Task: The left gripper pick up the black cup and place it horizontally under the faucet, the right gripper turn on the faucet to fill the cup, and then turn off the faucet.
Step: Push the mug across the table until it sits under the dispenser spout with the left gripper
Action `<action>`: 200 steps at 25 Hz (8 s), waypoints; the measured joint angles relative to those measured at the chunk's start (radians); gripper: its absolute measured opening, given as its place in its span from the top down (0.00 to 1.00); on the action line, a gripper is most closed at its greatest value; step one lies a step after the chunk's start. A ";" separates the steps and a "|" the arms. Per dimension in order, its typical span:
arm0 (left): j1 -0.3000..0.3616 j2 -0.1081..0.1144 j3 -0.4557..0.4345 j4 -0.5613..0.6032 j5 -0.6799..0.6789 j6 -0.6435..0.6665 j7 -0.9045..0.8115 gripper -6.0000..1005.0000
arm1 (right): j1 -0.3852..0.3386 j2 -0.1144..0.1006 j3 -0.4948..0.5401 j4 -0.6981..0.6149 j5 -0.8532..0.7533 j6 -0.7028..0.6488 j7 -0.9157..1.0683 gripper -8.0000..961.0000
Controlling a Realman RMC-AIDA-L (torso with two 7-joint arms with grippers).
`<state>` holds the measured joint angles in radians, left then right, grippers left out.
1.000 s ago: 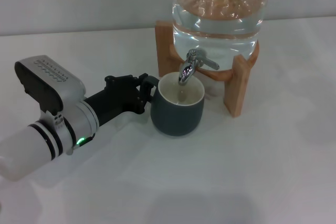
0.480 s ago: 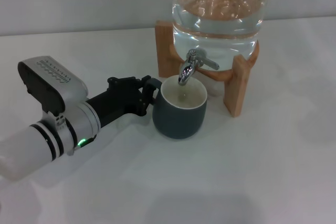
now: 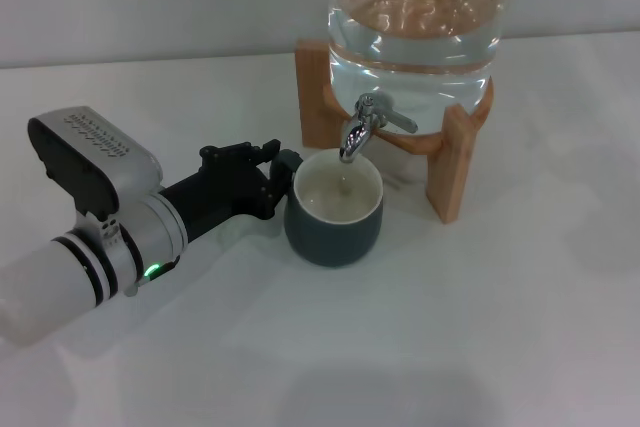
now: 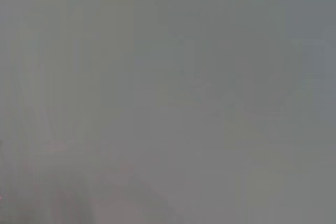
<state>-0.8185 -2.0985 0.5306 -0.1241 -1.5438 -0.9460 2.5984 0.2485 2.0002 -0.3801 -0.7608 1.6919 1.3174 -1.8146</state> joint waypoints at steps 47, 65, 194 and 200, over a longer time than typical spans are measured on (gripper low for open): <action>0.005 -0.003 0.000 -0.010 0.004 0.106 -0.003 0.74 | 0.005 0.000 0.004 0.004 0.000 -0.006 -0.011 0.12; 0.006 -0.003 0.000 -0.009 -0.002 0.093 -0.008 0.64 | 0.000 -0.001 0.006 0.011 0.000 -0.007 -0.012 0.12; -0.022 0.004 -0.069 0.013 0.054 0.138 -0.083 0.53 | 0.011 -0.005 0.032 0.026 0.003 -0.012 -0.025 0.13; -0.025 0.002 -0.069 0.008 0.056 0.092 -0.082 0.53 | 0.011 -0.005 0.032 0.026 0.003 -0.013 -0.026 0.13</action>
<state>-0.8433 -2.0968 0.4617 -0.1164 -1.4878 -0.8538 2.5159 0.2598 1.9956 -0.3482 -0.7347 1.6951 1.3047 -1.8403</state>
